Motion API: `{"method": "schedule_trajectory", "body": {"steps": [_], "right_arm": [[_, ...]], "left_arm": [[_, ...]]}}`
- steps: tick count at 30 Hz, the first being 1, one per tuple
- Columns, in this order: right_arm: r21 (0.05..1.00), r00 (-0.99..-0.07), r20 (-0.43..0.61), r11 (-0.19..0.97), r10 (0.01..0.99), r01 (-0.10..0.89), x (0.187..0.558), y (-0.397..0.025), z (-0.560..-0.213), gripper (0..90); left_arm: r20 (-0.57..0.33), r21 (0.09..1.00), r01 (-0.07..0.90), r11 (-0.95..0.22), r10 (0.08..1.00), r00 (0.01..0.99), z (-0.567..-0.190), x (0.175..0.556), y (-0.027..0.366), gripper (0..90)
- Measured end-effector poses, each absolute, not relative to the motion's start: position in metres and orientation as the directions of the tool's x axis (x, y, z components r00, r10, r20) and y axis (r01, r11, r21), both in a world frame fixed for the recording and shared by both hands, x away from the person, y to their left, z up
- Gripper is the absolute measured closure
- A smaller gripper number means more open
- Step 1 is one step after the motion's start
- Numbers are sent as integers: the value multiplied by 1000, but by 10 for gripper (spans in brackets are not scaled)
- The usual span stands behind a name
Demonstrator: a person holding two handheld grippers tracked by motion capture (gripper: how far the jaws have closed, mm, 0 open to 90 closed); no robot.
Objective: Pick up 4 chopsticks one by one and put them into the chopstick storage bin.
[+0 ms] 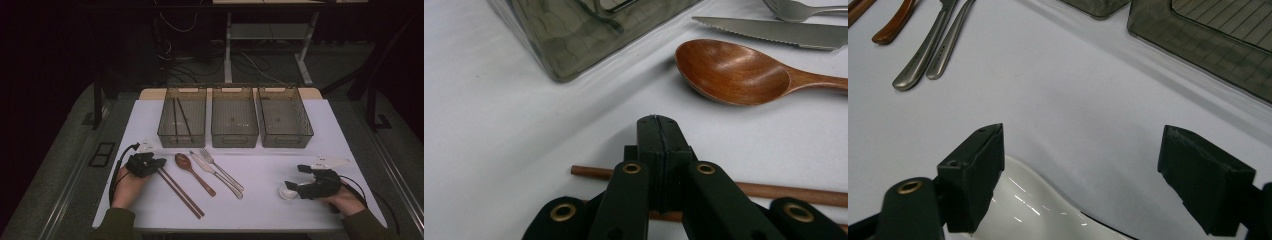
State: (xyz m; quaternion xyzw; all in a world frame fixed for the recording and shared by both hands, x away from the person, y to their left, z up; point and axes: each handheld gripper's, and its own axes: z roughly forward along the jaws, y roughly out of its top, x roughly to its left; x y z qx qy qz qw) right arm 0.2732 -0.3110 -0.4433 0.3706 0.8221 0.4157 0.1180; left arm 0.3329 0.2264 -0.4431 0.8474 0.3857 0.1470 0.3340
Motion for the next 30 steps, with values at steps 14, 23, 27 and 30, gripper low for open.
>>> {"method": "schedule_trajectory", "body": {"steps": [14, 23, 27, 30], "right_arm": [[770, -701, 103, 390, 705, 505, 273, -311, -443, 188], [768, -701, 101, 393, 706, 506, 272, -312, -443, 188], [769, -699, 100, 391, 708, 506, 272, -312, -443, 188], [770, -700, 99, 392, 707, 504, 272, -312, -443, 188]], "left_arm": [[-13, 679, 572, -460, 771, 636, -442, 324, 240, 886], [-6, 671, 581, -460, 781, 625, -441, 319, 245, 886], [2, 673, 573, -468, 776, 631, -440, 317, 245, 885], [-14, 689, 555, -466, 757, 653, -435, 312, 239, 882]]}}
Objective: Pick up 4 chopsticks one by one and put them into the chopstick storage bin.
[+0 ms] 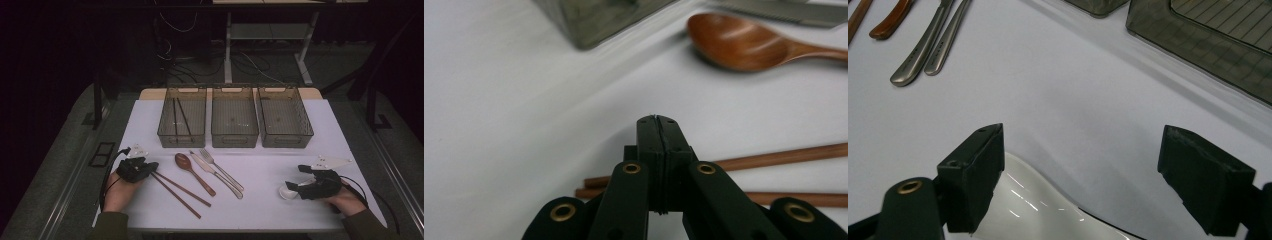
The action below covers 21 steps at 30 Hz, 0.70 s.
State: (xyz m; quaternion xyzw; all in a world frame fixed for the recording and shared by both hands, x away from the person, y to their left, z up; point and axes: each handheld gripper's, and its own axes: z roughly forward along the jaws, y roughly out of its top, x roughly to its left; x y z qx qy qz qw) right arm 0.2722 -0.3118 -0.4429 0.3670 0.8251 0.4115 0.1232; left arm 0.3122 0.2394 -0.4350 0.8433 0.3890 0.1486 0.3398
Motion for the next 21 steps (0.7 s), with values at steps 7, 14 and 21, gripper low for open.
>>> {"method": "schedule_trajectory", "body": {"steps": [7, 14, 21], "right_arm": [[770, -698, 99, 390, 709, 504, 272, -312, -443, 188], [770, -699, 98, 391, 709, 505, 272, -312, -443, 188], [765, -699, 100, 395, 708, 509, 272, -311, -443, 188]], "left_arm": [[-49, 703, 497, -509, 663, 747, -425, 287, 204, 883], [-123, 715, 488, -501, 597, 793, -427, 259, 184, 885], [-154, 694, 485, -532, 548, 822, -432, 233, 176, 885]]}}
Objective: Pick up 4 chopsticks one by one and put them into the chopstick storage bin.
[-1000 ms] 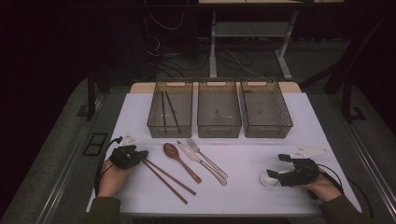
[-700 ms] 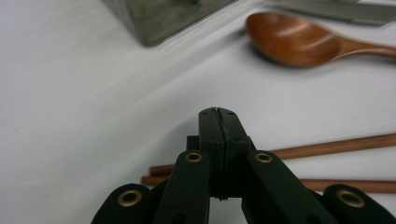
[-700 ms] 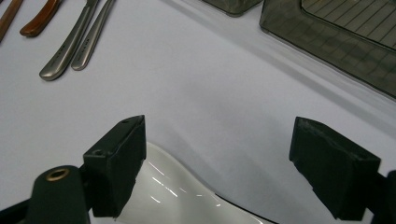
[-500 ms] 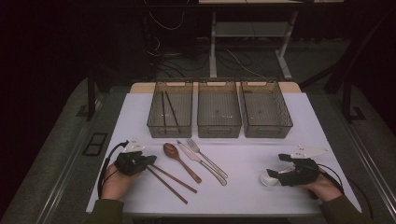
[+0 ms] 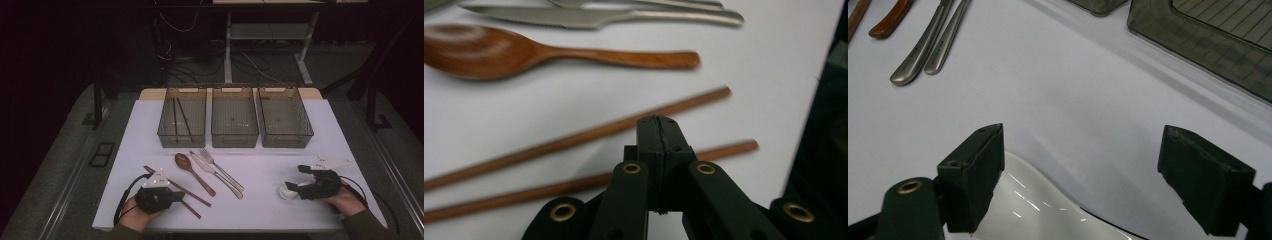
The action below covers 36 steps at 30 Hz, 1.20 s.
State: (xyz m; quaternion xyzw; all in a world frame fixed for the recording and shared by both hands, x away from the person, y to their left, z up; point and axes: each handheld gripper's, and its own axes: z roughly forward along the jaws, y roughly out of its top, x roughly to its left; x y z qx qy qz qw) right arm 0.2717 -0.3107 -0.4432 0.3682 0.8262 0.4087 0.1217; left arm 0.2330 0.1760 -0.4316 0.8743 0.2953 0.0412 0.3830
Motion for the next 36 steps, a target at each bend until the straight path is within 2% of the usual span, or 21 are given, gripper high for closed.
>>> {"method": "schedule_trajectory", "body": {"steps": [10, 36], "right_arm": [[761, -703, 98, 403, 704, 509, 272, -309, -445, 188], [755, -706, 99, 409, 702, 512, 272, -307, -446, 188]], "left_arm": [[-159, 665, 452, -595, 478, 864, -439, 228, 159, 885], [-112, 686, 378, -621, 423, 899, -438, 250, 125, 885]]}}
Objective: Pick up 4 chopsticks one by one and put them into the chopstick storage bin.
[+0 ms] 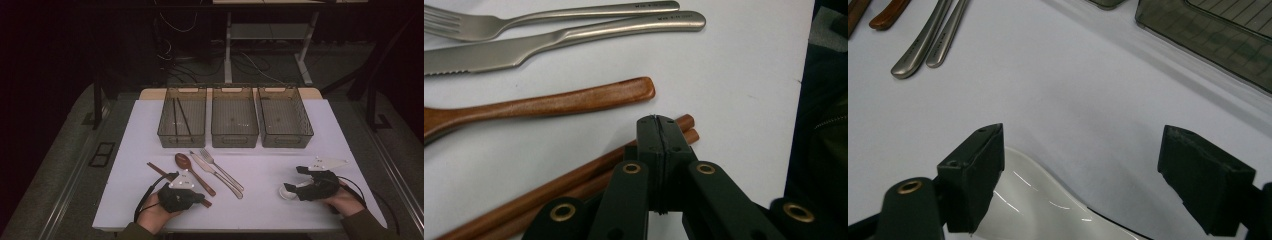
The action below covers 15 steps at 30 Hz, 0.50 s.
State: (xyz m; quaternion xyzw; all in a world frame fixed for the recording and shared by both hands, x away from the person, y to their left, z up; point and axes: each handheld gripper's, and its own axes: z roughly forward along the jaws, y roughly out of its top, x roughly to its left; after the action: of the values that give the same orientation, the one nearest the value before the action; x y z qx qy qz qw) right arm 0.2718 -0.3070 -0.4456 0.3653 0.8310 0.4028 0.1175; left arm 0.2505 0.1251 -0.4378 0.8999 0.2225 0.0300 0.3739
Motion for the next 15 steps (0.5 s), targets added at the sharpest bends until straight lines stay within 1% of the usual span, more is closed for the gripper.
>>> {"method": "schedule_trajectory", "body": {"steps": [4, 8, 11, 15], "right_arm": [[755, -705, 99, 409, 703, 513, 272, -307, -446, 188], [758, -706, 100, 406, 701, 511, 272, -308, -445, 188], [756, -703, 100, 406, 704, 514, 272, -308, -445, 187], [755, -706, 99, 408, 702, 512, 272, -308, -446, 187]], "left_arm": [[-105, 686, 363, -631, 408, 907, -438, 253, 122, 885], [-123, 699, 370, -612, 407, 905, -434, 248, 127, 885], [-137, 685, 382, -620, 406, 904, -437, 241, 131, 885], [-133, 678, 383, -627, 408, 903, -440, 239, 129, 885]]}}
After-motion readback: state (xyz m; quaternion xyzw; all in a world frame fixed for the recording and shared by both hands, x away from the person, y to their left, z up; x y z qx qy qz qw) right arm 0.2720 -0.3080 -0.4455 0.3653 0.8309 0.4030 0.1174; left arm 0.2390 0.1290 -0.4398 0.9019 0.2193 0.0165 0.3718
